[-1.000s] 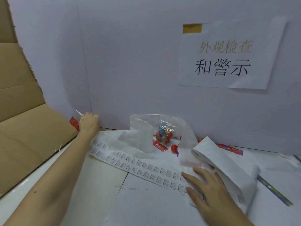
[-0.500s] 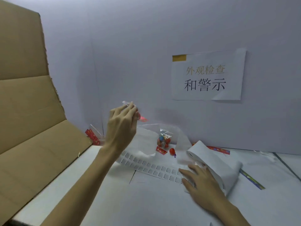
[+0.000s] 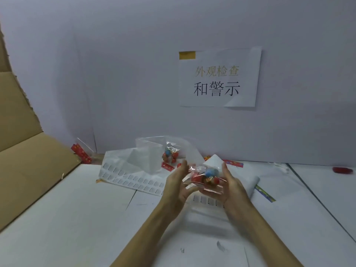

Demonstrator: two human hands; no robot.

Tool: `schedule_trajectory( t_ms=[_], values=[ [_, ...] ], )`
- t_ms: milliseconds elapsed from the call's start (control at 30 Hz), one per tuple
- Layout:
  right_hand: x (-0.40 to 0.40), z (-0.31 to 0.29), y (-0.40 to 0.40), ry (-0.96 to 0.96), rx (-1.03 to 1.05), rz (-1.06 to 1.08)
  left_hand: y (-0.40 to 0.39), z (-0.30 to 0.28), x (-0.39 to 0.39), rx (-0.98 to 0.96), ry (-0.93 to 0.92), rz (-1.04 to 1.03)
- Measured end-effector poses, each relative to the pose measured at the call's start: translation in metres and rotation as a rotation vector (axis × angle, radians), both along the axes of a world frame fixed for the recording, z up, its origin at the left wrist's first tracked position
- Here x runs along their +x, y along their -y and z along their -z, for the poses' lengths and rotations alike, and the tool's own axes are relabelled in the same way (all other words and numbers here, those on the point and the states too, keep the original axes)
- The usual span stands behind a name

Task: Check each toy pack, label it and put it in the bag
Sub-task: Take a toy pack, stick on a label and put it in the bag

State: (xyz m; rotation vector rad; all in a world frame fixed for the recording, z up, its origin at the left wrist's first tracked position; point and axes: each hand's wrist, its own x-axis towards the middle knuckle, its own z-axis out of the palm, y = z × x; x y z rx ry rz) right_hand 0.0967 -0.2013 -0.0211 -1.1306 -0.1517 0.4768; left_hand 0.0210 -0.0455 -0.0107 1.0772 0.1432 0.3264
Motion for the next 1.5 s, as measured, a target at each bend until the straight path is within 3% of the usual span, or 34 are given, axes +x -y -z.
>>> schedule_trajectory(
  t_ms=[100,200,400,567,733,900,1033,1133,1233,1367,1500],
  values=[
    [0.002,0.001,-0.002,0.138,-0.002,0.003,-0.010,0.002,0.000,-0.009,0.039,0.053],
    [0.003,0.003,-0.001,0.158,0.011,0.007,-0.017,0.003,-0.001,0.017,0.062,0.072],
    [-0.019,-0.003,-0.005,0.279,-0.230,0.004,-0.009,0.001,-0.008,0.203,-0.020,0.038],
    [-0.020,-0.008,-0.003,0.248,-0.157,0.039,-0.009,0.002,-0.007,0.227,-0.019,-0.033],
    [-0.018,-0.006,-0.007,0.085,-0.101,0.009,-0.001,0.005,-0.004,0.207,-0.006,-0.168],
    [-0.022,-0.001,-0.002,0.248,-0.083,-0.161,-0.007,0.013,-0.002,0.120,-0.007,-0.234],
    [-0.017,0.001,0.000,0.329,-0.228,-0.050,-0.010,0.010,0.000,0.164,-0.068,-0.283],
    [-0.013,0.004,0.005,0.500,-0.336,-0.092,-0.013,0.007,-0.002,0.277,-0.084,-0.175],
    [-0.015,0.004,0.006,0.513,-0.374,-0.084,-0.012,0.006,-0.006,0.291,-0.087,-0.111],
    [-0.016,0.005,0.002,0.514,-0.409,-0.071,-0.013,0.005,-0.005,0.350,-0.103,-0.201],
    [-0.020,0.006,0.003,0.693,-0.542,0.030,-0.011,0.002,-0.006,0.368,-0.088,-0.313]
  ],
)
